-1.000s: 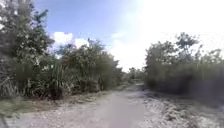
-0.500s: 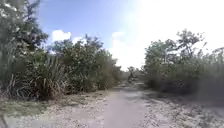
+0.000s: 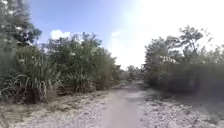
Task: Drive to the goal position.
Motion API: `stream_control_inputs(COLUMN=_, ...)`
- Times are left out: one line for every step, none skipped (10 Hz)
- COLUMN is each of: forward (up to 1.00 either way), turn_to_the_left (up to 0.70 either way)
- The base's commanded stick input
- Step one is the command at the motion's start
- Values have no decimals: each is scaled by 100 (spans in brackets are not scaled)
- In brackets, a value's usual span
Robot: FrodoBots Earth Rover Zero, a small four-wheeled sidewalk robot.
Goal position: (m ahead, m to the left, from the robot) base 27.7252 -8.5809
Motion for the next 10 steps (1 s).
stream_control_inputs(forward=70, turn_to_the_left=-3)
stream_control_inputs(forward=70, turn_to_the_left=0)
stream_control_inputs(forward=70, turn_to_the_left=0)
stream_control_inputs(forward=70, turn_to_the_left=0)
stream_control_inputs(forward=70, turn_to_the_left=0)
stream_control_inputs(forward=70, turn_to_the_left=0)
stream_control_inputs(forward=70, turn_to_the_left=0)
stream_control_inputs(forward=70, turn_to_the_left=0)
stream_control_inputs(forward=70, turn_to_the_left=0)
stream_control_inputs(forward=70, turn_to_the_left=0)
